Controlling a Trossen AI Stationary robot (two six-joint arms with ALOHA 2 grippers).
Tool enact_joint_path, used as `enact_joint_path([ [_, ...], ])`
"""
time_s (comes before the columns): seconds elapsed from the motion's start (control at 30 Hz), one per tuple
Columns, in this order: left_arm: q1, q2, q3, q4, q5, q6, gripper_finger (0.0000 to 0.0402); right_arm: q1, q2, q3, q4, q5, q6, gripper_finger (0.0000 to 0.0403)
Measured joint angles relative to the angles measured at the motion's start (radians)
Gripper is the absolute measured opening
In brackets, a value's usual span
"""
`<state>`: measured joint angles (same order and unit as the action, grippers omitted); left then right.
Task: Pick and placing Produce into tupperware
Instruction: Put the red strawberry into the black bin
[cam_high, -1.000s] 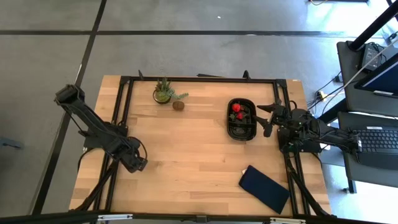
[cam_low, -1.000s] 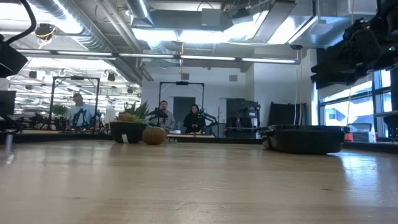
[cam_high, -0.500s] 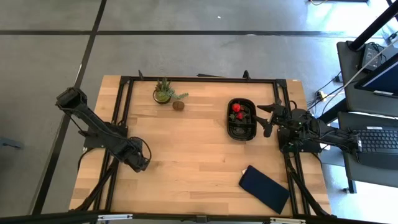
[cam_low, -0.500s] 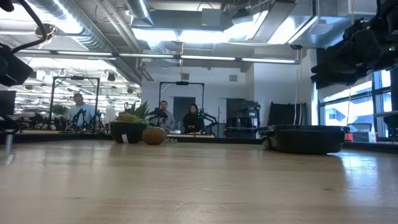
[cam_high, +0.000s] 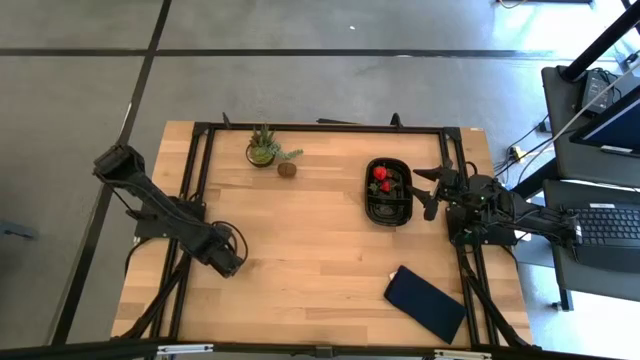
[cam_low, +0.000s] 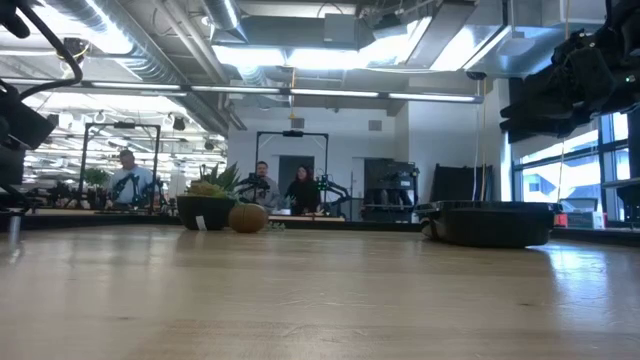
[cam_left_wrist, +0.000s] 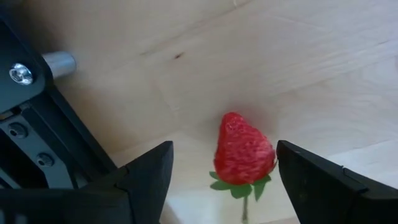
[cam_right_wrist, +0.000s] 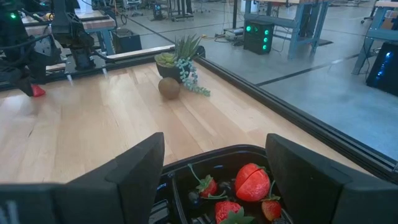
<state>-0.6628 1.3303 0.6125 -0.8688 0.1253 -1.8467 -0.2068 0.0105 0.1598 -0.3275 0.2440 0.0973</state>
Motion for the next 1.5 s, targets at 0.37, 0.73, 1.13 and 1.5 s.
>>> enact_joint_path([
  [0.37,0.0,0.0,0.0,0.002,0.0,-0.002,0.0273,0.0,0.0,0.0,0.0,0.0,0.0,0.0282],
  [0.73,0.0,0.0,0.0,0.003,-0.036,-0.008,0.0272,0.0,0.0,0.0,0.001,0.0,0.0,0.0282],
  [1.13,0.0,-0.001,0.0,0.065,-0.026,-0.011,0.0257,0.0,0.0,0.0,0.001,0.0,0.0,0.0282],
  [1.5,0.0,-0.001,-0.021,0.062,-0.014,-0.018,0.0222,0.0,0.0,0.0,0.001,0.0,0.0,0.0282],
])
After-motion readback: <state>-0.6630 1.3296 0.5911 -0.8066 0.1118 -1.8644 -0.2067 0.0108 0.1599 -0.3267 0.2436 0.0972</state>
